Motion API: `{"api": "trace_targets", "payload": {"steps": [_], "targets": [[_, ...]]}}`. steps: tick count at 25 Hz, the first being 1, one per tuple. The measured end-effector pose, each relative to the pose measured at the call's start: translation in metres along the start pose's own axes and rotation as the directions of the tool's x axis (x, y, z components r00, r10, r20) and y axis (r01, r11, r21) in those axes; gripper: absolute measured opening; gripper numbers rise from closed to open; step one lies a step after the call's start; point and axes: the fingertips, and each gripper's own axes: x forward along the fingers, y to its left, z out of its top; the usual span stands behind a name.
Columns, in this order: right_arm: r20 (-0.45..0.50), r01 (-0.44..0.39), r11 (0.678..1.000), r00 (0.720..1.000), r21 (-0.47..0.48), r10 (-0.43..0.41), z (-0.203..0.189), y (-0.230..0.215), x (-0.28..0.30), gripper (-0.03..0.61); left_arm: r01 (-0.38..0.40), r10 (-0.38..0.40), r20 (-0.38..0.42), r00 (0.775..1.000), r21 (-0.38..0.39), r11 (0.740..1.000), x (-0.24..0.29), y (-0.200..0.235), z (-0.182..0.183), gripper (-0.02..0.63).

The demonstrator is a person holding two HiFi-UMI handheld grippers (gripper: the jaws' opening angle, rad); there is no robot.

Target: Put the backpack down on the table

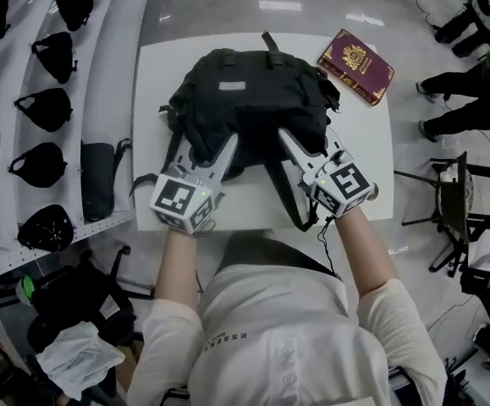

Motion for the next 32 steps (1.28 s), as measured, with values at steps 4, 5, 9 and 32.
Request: {"api": "trace_targets", "payload": {"steps": [4,5,9,32], "targets": [[-0.015,0.001,1.0,1.0,0.021,-0.001,-0.014,0.011,-0.011,0.11,-0.004,0.004,-0.002,1.0,0.004,1.0,-0.012,-0.012,-0.015,0.08],[-0.019,0.001,1.0,1.0,0.025,-0.001,-0.017,0.013,-0.014,0.114,-0.003,0.003,-0.004,1.0,0.004,1.0,-0.014,-0.015,-0.019,0.081],[-0.037,0.005,0.999,0.999,0.047,-0.003,-0.032,0.021,-0.024,0.121,-0.003,0.003,-0.007,1.0,-0.003,1.0,-0.022,-0.024,-0.034,0.083],[-0.165,0.049,0.986,0.986,0.16,-0.022,-0.125,0.052,-0.066,0.155,0.022,-0.029,-0.076,0.997,-0.088,0.996,-0.054,-0.059,-0.12,0.094]]}}
